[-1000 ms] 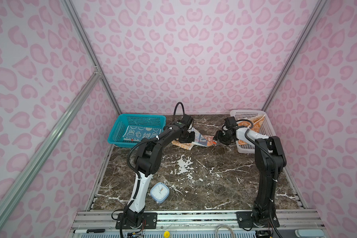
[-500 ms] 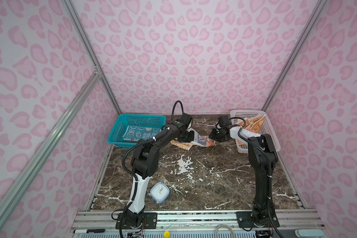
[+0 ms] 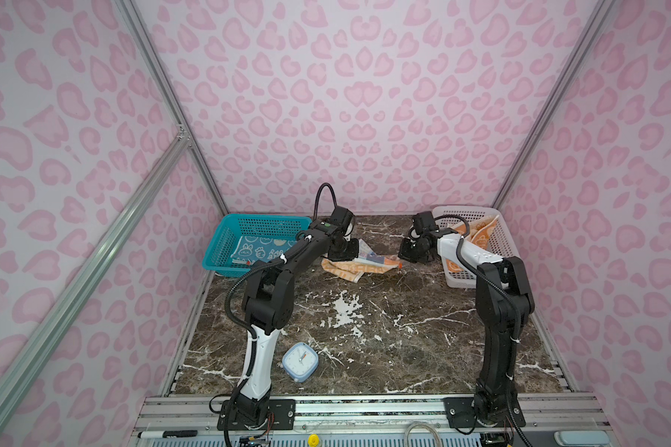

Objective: Fold and stack the towels
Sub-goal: 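Lift the striped towel high with both grippers to let it hang open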

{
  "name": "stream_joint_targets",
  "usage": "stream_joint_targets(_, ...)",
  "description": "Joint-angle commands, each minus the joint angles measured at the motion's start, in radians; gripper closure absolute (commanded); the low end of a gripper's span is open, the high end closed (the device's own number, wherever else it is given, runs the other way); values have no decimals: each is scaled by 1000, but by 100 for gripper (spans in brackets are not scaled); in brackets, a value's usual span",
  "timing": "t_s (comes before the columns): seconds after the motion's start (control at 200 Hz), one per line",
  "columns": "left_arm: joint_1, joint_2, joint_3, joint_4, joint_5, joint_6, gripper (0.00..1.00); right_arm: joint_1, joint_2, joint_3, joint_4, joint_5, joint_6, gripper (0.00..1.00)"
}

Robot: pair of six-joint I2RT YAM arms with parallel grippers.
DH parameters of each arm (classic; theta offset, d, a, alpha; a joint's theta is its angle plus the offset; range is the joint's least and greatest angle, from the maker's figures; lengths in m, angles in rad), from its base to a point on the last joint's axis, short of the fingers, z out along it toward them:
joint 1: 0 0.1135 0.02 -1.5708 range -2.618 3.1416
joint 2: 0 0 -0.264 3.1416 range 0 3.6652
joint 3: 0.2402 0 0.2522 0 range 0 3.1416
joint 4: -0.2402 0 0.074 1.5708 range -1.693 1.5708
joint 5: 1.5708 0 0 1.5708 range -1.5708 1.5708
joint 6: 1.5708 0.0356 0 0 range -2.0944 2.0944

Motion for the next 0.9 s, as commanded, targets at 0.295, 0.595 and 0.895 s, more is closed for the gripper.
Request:
stream_joint_targets(0.295, 26, -134, 248, -52, -47, 6, 97, 33, -120, 265, -257, 124, -138, 100)
stream_joint_targets(0.595, 31, -215, 337, -88, -112, 39, 97, 80, -245, 378, -302, 186, -199, 100)
stream_joint_targets(0.895, 30, -381, 284, -24, -126, 49, 97, 139, -440, 350, -244, 254, -274, 100)
